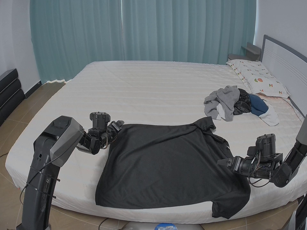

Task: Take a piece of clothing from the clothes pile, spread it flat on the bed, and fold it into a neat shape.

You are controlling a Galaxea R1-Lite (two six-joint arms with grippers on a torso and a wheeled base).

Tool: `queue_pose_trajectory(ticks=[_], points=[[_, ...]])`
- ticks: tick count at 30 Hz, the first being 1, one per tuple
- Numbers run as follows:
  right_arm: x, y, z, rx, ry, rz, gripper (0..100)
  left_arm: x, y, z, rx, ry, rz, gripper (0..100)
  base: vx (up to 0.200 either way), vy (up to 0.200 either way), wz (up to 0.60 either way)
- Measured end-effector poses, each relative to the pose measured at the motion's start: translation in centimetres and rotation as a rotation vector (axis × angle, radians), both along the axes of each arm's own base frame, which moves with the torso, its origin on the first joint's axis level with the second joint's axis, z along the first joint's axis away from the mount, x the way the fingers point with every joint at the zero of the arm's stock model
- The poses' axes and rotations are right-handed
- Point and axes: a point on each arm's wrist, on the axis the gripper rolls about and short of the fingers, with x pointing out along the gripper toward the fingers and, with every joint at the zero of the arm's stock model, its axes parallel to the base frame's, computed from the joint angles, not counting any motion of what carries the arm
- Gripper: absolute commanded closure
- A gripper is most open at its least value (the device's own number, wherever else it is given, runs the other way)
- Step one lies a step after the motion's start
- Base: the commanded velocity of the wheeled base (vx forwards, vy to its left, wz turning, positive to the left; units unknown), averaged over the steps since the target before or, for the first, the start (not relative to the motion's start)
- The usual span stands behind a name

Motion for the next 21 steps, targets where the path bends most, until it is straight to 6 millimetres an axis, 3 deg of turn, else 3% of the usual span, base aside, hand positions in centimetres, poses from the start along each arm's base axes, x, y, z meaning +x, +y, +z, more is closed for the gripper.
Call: queue_pose_trajectory(ticks=[1,12,21], points=[[0.0,0.0,0.0,0.004,0.001,-0.003,0,0.1,0.0,-0.1,0.0,-0.001,0.0,100,0.0,0.0,0.0],[1.9,0.3,0.9,0.114,-0.017,-0.08,0,0.7,0.3,-0.6,0.006,-0.019,0.054,100,0.0,0.0,0.0],[6.4,0.8,1.0,0.137,-0.079,-0.12,0,1.4,1.0,0.6,-0.031,-0.111,0.168,100,0.0,0.0,0.0]])
